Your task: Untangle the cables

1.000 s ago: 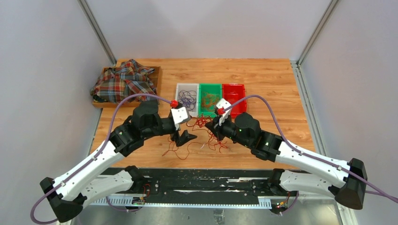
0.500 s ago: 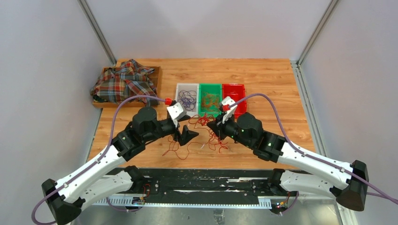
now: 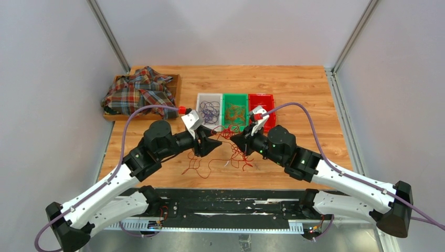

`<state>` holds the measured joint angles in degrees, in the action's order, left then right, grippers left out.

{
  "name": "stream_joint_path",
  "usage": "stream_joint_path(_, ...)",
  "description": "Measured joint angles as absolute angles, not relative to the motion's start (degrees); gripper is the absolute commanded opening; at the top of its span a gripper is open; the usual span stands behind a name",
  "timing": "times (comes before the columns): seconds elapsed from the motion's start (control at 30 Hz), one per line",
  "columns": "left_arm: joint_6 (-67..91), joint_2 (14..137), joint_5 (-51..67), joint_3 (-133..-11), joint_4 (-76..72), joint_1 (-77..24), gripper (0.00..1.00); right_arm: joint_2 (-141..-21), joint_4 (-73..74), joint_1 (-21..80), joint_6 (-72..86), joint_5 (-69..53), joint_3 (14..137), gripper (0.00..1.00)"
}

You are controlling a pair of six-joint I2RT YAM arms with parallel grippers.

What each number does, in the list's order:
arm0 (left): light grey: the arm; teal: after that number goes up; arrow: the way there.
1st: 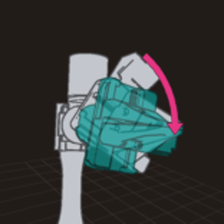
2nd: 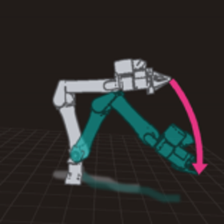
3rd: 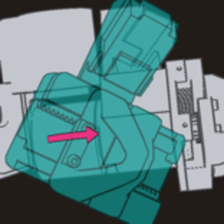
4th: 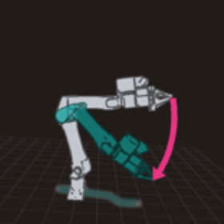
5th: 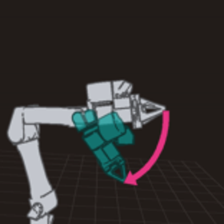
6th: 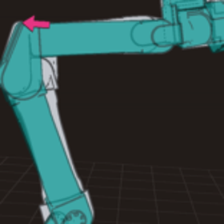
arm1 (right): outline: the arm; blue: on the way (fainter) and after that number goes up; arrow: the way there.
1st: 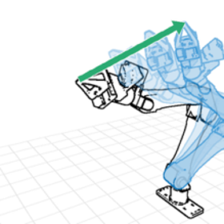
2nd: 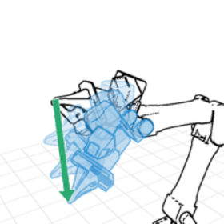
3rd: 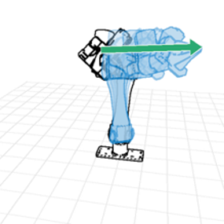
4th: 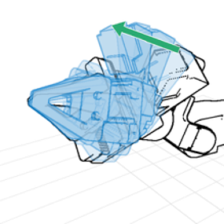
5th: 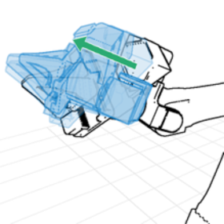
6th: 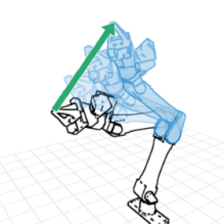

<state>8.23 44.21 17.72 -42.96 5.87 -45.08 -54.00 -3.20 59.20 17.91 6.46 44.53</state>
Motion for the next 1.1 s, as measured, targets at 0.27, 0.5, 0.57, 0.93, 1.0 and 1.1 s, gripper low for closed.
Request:
stream_joint_path(0.27, 9.82, 43.90, 17.96, -42.24, 5.72, -45.08, 0.55, -53.93, -4.36, 59.20, 20.36, 7.09, 44.53, 0.01)
stream_joint_path(0.5, 11.62, 43.35, 17.89, -41.76, 4.80, -45.08, 0.45, -53.98, -5.80, 59.20, 22.37, 7.18, 44.53, 0.01)
stream_joint_path(0.57, 12.03, 43.99, 17.76, -41.76, 3.90, -45.08, 0.38, -54.04, -6.28, 59.20, 23.09, 7.01, 44.53, 0.01)
stream_joint_path(0.93, 8.64, 45.47, 14.61, -43.31, 4.08, -44.25, 0.01, -53.98, -7.01, 58.59, 24.73, 6.96, 43.42, 0.01)
stream_joint_path(1.0, 6.46, 45.32, 12.45, -45.12, 6.39, -43.70, 0.01, -53.93, -6.22, 57.49, 24.71, 7.66, 42.92, 0.01)
stream_joint_path(1.1, 2.39, 44.12, 9.15, -46.94, 9.45, -43.38, 0.01, -53.63, -3.92, 54.46, 24.73, 9.28, 41.78, 0.01)
